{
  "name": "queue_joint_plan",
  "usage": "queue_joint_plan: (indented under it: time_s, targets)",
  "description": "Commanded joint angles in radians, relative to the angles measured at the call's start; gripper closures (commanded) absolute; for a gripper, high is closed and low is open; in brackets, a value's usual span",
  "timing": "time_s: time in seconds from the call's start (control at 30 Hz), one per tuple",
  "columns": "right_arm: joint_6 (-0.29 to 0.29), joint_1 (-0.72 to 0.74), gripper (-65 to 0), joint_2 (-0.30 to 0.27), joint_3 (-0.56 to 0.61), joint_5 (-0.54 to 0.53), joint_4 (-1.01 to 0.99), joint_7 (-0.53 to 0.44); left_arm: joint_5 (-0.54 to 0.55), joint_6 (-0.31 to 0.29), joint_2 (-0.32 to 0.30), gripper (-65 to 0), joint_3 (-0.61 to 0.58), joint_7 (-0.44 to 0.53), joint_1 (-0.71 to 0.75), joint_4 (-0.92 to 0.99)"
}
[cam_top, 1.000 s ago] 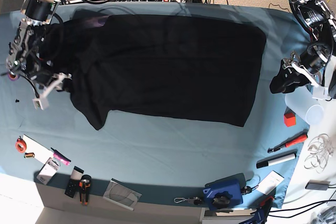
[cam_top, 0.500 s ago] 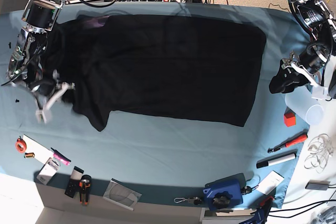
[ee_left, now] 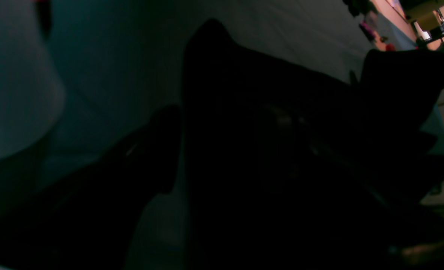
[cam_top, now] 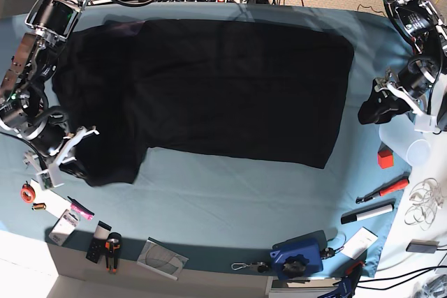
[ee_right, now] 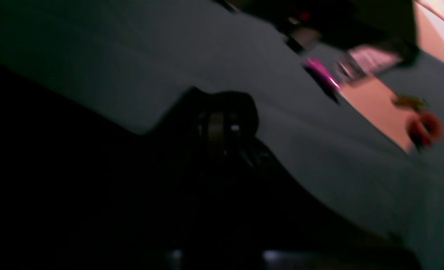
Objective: Layout the t-shirt on the table in an organized manner, then fold the t-shirt properly
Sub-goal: 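Lower the right gripper to the t-shirt's hem corner and grasp it, then grasp the hem with the left gripper and fold it onto the collar edge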
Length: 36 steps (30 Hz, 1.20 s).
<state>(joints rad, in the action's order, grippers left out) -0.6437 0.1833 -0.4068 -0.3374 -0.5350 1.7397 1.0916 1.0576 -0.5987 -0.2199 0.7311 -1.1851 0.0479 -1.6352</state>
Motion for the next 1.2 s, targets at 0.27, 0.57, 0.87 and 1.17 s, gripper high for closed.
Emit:
queue_joint_plan:
  time_s: [0.27,0.57,0.87,1.17]
  targets:
    - [0.043,0.013,0.0,-0.017,-0.005,0.135,0.013,-0.040,-0.488,0.144,-0.033,-33.5,-0.397,0.273,-0.177,0.016]
    - [0.085,-0.006,0.0,-0.017,-0.005,0.227,0.012,-0.056,-0.602,0.214,-0.039,-33.5,-0.510,0.263,-0.481,0.434]
    - [0.085,-0.006,0.0,-0.017,-0.005,0.226,0.012,-0.056,-0.521,0.126,-0.056,-33.4,-0.510,0.174,-0.524,0.558]
    - [0.085,-0.006,0.0,-0.017,-0.005,0.226,0.012,-0.063,-0.504,0.104,-0.052,-1.8,-0.513,0.213,-0.499,0.558]
